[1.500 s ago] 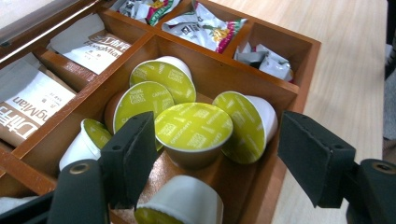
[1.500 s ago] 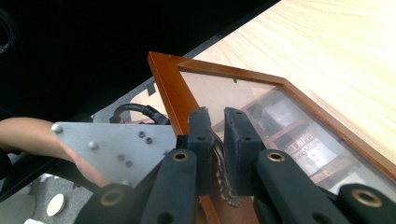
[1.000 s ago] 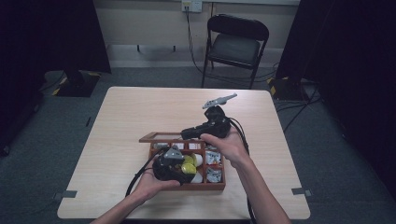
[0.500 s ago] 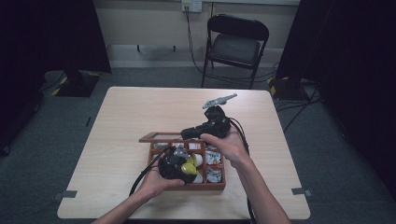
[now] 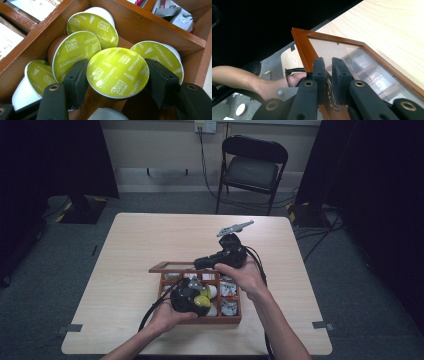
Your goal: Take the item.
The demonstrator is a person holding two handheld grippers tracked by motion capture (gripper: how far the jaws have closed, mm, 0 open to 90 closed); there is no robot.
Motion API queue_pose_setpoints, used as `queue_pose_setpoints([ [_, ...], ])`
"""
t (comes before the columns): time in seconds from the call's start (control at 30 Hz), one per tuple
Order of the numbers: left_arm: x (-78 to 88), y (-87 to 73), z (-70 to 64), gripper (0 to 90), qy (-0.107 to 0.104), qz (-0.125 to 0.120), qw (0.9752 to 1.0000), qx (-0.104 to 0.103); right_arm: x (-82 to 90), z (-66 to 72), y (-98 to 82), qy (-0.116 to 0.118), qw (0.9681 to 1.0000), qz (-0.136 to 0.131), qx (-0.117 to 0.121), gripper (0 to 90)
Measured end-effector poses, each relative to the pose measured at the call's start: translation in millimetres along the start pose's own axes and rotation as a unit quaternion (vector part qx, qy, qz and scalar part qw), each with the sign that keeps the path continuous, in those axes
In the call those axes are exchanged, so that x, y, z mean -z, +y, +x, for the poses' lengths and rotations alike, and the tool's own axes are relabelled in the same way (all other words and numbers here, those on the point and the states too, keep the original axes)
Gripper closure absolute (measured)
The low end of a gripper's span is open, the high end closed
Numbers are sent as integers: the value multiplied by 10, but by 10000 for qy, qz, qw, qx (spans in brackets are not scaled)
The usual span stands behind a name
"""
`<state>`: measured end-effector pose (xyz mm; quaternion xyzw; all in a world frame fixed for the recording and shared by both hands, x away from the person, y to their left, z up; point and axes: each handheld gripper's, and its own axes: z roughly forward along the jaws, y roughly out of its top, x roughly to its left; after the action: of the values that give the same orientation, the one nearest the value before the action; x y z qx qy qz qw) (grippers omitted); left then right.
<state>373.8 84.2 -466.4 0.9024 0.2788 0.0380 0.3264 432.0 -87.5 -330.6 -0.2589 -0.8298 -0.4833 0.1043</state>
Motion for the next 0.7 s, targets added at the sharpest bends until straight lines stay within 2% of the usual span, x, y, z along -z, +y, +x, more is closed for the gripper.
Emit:
queue_pose_setpoints([
  [0.03,-5,-3,-7,380,-18,-40,10000,61,0,0,0,-1,10000,1,1,815],
  [0.07,-4,-5,-10,380,-11,-41,10000,46,0,0,0,0,10000,1,1,815],
  [0.1,5,-5,0,380,28,25,10000,-62,0,0,0,0,10000,1,-1,815],
  [0.2,7,-11,-14,380,40,-3,10000,-48,0,0,0,1,10000,1,1,815],
  [0.3,15,-13,-16,381,84,-3,9999,-123,1,0,1,-1,10000,1,4,815],
  [0.47,42,-25,-21,381,104,-116,9997,-184,1,0,1,-2,10000,0,7,815],
  [0.5,49,-31,-28,381,150,-155,9997,-137,1,0,1,-4,10000,0,10,815],
  [0.63,94,-61,-35,381,153,-160,9994,-273,0,1,0,-3,10000,0,9,815],
  [0.7,126,-77,-36,381,141,-257,9993,-237,0,0,1,-4,10000,0,9,815],
])
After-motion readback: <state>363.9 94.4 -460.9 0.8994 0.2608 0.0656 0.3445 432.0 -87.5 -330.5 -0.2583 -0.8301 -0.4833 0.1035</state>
